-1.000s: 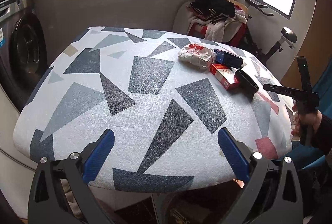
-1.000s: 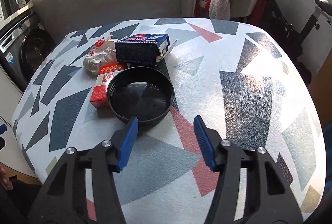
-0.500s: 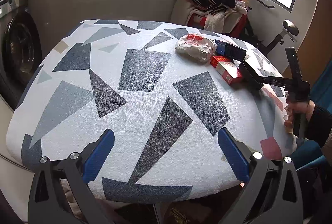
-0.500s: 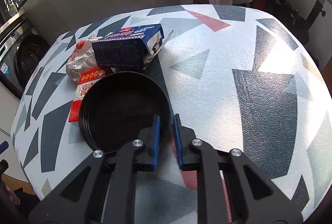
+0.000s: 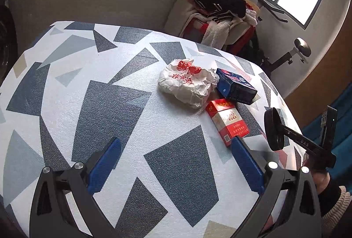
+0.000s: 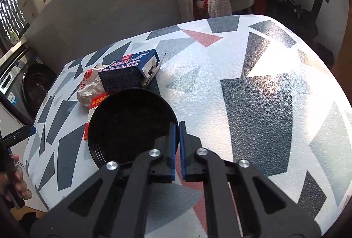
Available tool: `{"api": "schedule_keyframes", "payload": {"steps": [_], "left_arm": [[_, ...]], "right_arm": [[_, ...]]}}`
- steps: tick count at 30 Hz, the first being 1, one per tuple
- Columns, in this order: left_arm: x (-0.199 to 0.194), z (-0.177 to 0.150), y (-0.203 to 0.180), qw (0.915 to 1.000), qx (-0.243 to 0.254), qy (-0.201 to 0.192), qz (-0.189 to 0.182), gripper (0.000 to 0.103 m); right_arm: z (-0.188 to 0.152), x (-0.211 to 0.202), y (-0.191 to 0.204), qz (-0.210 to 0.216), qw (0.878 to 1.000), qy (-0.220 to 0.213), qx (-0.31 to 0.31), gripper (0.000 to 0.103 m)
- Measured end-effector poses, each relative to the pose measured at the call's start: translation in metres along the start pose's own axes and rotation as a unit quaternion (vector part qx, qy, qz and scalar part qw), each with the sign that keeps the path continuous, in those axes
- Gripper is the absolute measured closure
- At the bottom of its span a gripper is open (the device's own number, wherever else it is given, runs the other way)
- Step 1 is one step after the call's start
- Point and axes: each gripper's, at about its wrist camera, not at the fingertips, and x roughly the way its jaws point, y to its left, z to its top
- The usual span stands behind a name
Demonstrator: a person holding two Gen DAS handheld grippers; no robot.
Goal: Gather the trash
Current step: 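Grasp the black bowl rim with the right gripper while the left gripper grasps the white plastic bag, then carry the white bag to the bin and open the left gripper while the right carries the bowl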
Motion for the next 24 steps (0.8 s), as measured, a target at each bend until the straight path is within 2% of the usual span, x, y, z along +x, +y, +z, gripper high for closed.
{"api": "schedule_keyframes", "payload": {"steps": [2,5,9,10,13,15,18,19,24], "left_arm": [[0.024,0.018,0.002,0.9998,-0.018,0.011,-0.005,0.006],[0.050,0.032,0.003,0.9994,-0.034,0.002,0.003,0.006],[0.083,0.046,0.000,0.9987,-0.044,0.026,0.001,0.007],[0.088,0.049,0.000,0.9983,-0.053,0.026,-0.001,0.011],[0.107,0.058,0.005,0.9940,-0.100,0.043,-0.009,0.012],[0.119,0.059,0.005,0.9924,-0.110,0.056,0.003,0.018],[0.124,0.062,-0.006,0.9956,-0.071,0.051,0.034,0.027],[0.126,0.062,-0.009,0.9960,-0.058,0.054,0.042,0.047],[0.110,0.054,-0.004,0.9967,-0.057,0.042,0.040,0.058]], "right_arm": [[-0.001,-0.003,-0.002,-0.001,1.000,-0.002,0.001,0.095],[-0.004,-0.005,-0.006,-0.001,1.000,-0.002,0.004,0.095],[-0.006,-0.007,-0.013,0.000,1.000,-0.001,0.006,0.095],[-0.006,-0.007,-0.014,0.000,1.000,-0.001,0.006,0.095],[-0.007,-0.007,-0.018,0.000,1.000,-0.001,0.010,0.095],[-0.008,-0.006,-0.021,-0.001,1.000,-0.001,0.015,0.095],[-0.010,-0.005,-0.024,-0.001,1.000,0.001,0.018,0.095],[-0.010,-0.006,-0.024,-0.002,1.000,0.001,0.017,0.095],[-0.010,-0.013,-0.020,-0.003,1.000,-0.004,0.010,0.095]]}}
